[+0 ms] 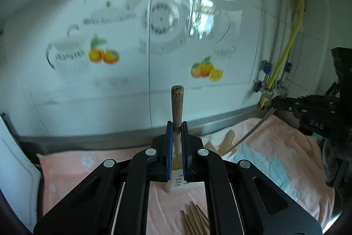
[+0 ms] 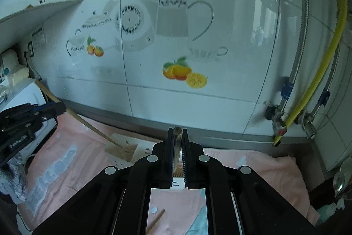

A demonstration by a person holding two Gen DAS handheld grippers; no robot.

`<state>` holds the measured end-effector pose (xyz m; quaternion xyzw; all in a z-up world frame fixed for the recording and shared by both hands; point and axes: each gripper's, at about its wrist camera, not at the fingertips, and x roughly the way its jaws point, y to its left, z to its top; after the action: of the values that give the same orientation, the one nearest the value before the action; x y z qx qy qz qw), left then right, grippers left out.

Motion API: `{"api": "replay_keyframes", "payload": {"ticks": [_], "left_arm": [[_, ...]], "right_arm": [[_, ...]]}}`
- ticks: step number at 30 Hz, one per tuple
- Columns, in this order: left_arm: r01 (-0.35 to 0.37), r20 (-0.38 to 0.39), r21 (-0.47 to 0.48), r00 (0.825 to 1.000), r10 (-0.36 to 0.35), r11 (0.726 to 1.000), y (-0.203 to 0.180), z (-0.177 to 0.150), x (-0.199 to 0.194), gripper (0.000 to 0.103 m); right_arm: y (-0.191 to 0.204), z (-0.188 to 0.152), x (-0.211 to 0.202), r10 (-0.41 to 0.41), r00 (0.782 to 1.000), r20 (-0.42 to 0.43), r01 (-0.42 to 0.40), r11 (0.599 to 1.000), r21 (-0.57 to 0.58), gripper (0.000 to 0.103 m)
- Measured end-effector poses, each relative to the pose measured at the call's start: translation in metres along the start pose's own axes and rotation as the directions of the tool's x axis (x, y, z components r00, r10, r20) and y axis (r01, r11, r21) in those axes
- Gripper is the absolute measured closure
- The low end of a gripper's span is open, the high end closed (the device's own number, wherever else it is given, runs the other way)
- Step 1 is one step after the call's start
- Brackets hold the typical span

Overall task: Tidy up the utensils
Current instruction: 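Lift the left tool's chopstick over the white holder while the right tool carries its chopstick there, then open the left tool over the holder while the right tool opens to drop its chopstick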

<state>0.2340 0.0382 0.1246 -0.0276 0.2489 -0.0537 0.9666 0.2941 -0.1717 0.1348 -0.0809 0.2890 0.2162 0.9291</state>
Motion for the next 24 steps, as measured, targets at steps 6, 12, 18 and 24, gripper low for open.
{"api": "replay_keyframes", "payload": {"ticks": [6, 12, 18, 24], "left_arm": [[0.016, -0.075, -0.028, 0.997, -0.018, 0.999, 0.007, -0.016, 0.026, 0.094], [-0.001, -0.059, -0.006, 0.998, 0.0, 1.0, 0.006, -0.021, 0.019, 0.066], [-0.017, -0.027, 0.007, 1.0, 0.017, 1.0, 0.007, -0.032, -0.013, 0.061], [-0.048, -0.041, 0.009, 0.998, 0.049, 0.999, 0.011, -0.07, -0.044, 0.056]], "right_arm": [[0.0, -0.008, 0.01, 0.001, 1.0, -0.019, -0.001, 1.0, 0.013, 0.096], [-0.001, -0.01, -0.004, -0.018, 1.0, 0.026, 0.018, 1.0, 0.018, 0.084], [0.004, -0.028, -0.038, -0.024, 0.997, 0.075, 0.023, 1.0, 0.015, 0.079], [0.024, -0.08, -0.053, -0.016, 0.999, 0.05, 0.016, 1.0, -0.003, 0.078]]}}
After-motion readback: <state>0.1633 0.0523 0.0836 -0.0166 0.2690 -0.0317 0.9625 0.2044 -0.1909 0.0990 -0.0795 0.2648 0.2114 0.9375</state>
